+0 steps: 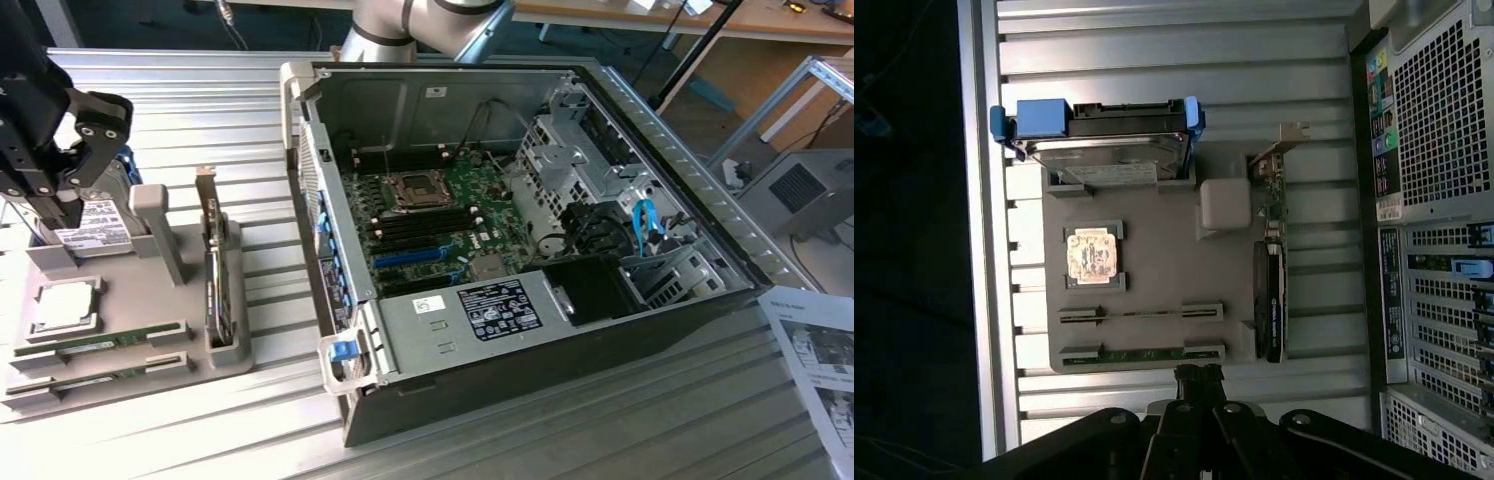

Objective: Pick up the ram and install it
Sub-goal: 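Pick up the ram and move it above insertion slot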

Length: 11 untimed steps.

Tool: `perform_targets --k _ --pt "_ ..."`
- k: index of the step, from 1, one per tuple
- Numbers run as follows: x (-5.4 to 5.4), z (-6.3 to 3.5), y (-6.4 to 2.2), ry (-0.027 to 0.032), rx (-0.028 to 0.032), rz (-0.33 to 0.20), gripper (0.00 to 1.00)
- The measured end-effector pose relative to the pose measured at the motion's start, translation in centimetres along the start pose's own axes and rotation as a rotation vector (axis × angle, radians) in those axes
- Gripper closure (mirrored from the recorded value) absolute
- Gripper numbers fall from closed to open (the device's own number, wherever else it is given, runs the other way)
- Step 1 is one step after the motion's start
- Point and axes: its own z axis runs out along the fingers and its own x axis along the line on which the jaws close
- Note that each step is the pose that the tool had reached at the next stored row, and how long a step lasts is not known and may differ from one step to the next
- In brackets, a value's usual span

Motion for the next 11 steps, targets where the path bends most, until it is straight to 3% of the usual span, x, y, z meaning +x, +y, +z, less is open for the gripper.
perform_targets --k 11 --pt "-0.01 -0.01 -0.10 0.0035 -0.0023 -0.088 0.89"
